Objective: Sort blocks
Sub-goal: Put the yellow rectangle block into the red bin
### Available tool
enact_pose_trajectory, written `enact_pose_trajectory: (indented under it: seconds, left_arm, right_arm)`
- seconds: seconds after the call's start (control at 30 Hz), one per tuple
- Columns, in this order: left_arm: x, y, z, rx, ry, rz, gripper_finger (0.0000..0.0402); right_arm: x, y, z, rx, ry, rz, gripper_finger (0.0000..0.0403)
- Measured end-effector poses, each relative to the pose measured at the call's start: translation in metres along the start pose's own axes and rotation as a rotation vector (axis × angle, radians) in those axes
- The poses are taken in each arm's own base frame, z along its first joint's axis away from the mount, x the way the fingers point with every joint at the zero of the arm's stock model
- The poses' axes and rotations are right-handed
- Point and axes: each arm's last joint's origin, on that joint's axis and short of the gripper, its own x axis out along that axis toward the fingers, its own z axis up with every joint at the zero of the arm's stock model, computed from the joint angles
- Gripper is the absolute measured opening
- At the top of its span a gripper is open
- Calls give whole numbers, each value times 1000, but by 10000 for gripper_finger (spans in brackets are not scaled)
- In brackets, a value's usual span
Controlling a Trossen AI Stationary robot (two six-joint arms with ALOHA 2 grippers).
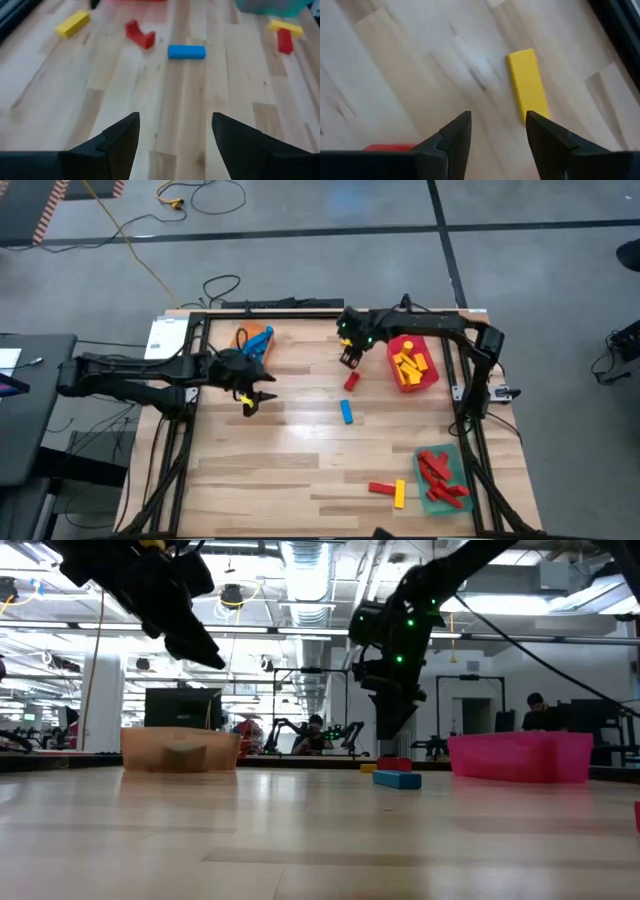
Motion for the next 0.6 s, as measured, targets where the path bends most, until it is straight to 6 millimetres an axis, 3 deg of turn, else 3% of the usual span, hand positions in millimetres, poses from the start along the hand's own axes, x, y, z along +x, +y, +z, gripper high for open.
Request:
enact_pose_trajectory:
  seconds: [0.27, 0.6]
  left_arm:
    - [28, -14, -4, 46, 49, -47, 245]
    - [57, -23, -8, 73, 54, -85, 245]
  right_arm:
    - [19, -33, -9, -2, -34, 36, 212]
    - [47, -49, -18, 50, -29, 66, 213]
